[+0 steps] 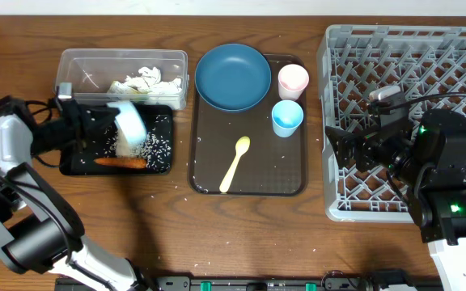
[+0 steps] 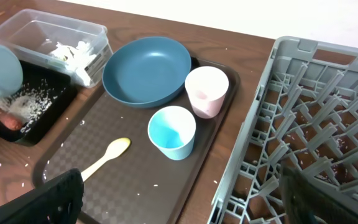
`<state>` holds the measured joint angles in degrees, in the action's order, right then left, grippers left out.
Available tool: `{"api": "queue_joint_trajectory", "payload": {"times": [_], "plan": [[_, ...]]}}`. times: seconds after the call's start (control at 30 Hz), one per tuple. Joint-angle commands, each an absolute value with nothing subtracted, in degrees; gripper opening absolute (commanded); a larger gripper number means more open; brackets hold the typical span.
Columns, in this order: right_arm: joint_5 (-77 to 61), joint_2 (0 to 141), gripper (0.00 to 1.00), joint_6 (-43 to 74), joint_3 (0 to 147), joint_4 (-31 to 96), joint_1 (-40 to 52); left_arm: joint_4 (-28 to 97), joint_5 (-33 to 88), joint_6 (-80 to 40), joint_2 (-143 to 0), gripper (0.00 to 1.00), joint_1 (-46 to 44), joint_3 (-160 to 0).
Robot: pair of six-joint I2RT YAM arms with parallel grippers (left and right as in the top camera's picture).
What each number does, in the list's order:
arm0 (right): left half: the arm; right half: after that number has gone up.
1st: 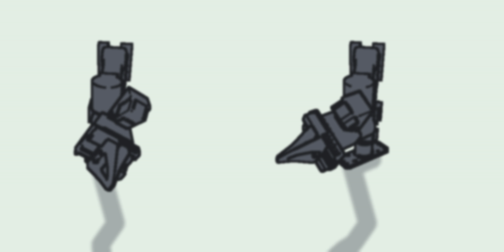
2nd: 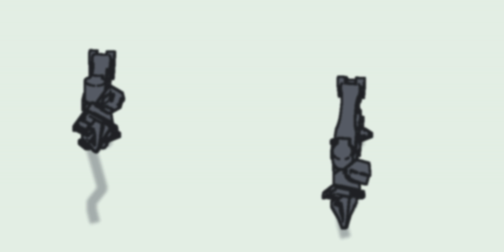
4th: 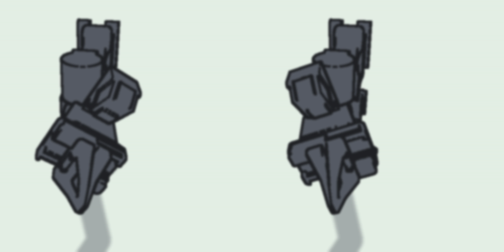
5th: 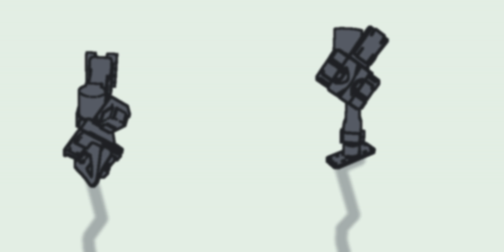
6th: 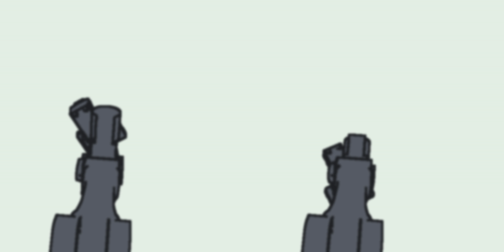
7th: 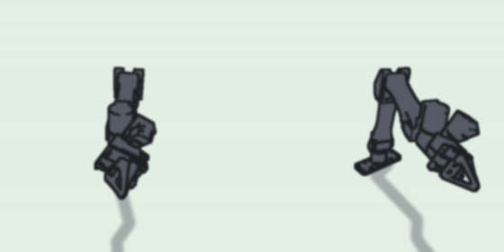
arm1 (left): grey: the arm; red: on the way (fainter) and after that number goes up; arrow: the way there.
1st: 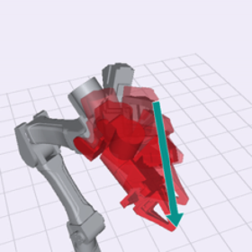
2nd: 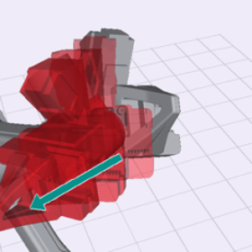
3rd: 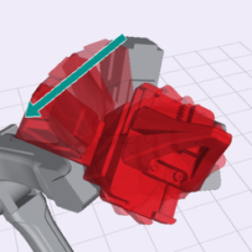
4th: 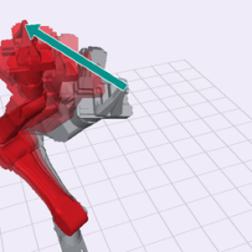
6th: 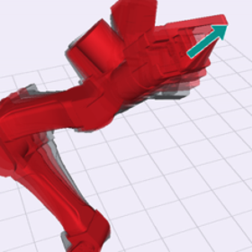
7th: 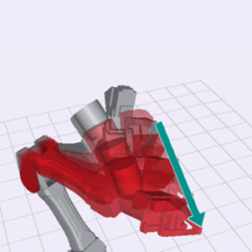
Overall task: Sort waste into correct bins and load items into the dishwasher rack
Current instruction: 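Tilt the rice bowl with the left gripper to pour rice onto the black tray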
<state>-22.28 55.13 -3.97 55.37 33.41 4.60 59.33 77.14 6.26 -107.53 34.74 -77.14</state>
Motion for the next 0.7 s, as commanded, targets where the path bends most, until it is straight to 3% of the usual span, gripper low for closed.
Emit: {"api": "queue_joint_trajectory", "payload": {"times": [0.0,0.1,0.67], "plan": [[-22.5,55.1,0.98,-3.3,56.6,33.6,3.8,59.2,83.7,7.0,-108.7,0.06,36.1,-76.8],[-22.5,55.1,0.97,-3.3,56.5,33.9,3.8,59.5,90.2,6.8,-109.2,0.06,36.4,-76.8],[-22.5,55.1,0.97,-3.3,56.6,34.1,3.8,60.4,90.1,2.7,-109.2,0.06,36.4,-76.8]]}}
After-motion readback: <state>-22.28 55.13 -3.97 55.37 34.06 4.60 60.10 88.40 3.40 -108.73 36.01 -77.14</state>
